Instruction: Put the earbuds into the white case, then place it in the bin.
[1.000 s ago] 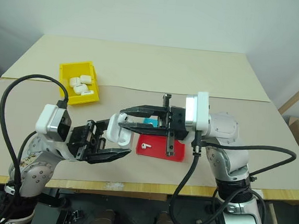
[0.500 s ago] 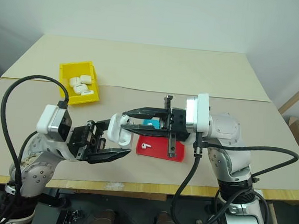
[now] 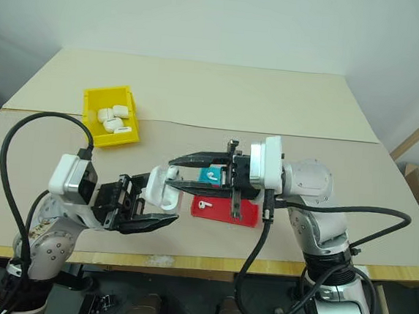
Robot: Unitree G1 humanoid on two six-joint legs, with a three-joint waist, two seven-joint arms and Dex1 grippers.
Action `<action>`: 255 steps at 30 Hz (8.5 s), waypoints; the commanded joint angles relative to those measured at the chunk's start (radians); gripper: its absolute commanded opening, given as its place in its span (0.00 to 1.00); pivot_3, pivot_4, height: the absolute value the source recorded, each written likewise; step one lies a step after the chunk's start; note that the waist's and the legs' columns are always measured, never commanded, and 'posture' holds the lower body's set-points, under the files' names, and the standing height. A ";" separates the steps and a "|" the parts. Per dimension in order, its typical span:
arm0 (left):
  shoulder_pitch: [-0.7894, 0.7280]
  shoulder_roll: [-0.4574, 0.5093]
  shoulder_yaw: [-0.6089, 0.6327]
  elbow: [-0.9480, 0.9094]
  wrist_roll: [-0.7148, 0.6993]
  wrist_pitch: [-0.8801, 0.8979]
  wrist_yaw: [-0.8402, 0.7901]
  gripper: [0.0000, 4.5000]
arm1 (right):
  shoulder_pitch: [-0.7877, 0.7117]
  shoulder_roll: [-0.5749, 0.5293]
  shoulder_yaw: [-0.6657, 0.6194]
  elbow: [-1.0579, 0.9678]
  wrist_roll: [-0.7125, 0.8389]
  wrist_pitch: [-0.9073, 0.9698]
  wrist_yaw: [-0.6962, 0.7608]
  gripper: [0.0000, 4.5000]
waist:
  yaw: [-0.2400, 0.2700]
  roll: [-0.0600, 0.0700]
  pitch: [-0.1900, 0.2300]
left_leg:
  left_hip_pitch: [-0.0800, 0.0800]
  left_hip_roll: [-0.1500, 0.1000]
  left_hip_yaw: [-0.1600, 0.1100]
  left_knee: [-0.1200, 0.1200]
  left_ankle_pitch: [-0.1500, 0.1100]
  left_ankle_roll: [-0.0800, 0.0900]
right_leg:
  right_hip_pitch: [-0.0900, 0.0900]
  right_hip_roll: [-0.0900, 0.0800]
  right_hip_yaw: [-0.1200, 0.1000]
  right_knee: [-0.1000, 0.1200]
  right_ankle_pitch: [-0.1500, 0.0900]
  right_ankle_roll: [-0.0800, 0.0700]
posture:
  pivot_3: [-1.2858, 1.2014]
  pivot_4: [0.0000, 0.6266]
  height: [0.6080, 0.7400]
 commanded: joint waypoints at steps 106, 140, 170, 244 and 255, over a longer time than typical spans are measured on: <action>0.149 0.111 0.049 -0.180 -0.008 -0.040 0.077 0.63 | -0.847 0.165 0.491 1.636 -1.122 -0.341 0.042 0.48 | -0.026 0.005 0.003 | -0.003 0.000 0.001 -0.001 0.000 0.000 | -0.008 0.000 0.001 0.005 0.001 -0.001 | 0.52 0.24 1.00; 0.139 0.108 0.045 -0.181 -0.006 -0.039 0.086 0.63 | -0.837 0.164 0.494 1.636 -1.145 -0.372 0.016 0.20 | -0.026 0.005 0.003 | -0.003 0.000 0.001 -0.001 0.000 0.000 | -0.008 0.000 0.001 0.005 0.001 -0.001 | 0.52 0.24 1.00; 0.111 0.088 0.036 -0.120 0.004 -0.059 0.032 0.63 | -0.817 0.023 0.163 1.313 -0.826 -0.159 0.170 0.16 | -0.025 0.005 0.003 | -0.003 0.000 0.001 -0.001 0.000 0.000 | -0.008 0.000 0.001 0.005 0.001 -0.001 | 0.52 0.24 1.00; -0.199 0.031 0.010 0.091 0.010 0.036 -0.061 0.63 | 0.163 -0.065 -0.183 -0.298 0.455 0.370 -0.320 0.16 | 0.000 0.005 0.003 | 0.000 0.000 0.000 0.000 0.000 0.001 | 0.001 0.001 0.001 0.000 0.000 0.000 | 0.52 0.24 1.00; -0.185 0.005 0.004 0.130 0.037 -0.011 -0.096 0.63 | 0.114 -0.066 -0.148 -0.280 0.441 0.374 -0.312 0.16 | 0.001 0.005 0.003 | 0.000 0.000 0.000 0.000 0.000 0.001 | 0.001 0.001 0.001 0.000 0.000 0.000 | 0.52 0.24 1.00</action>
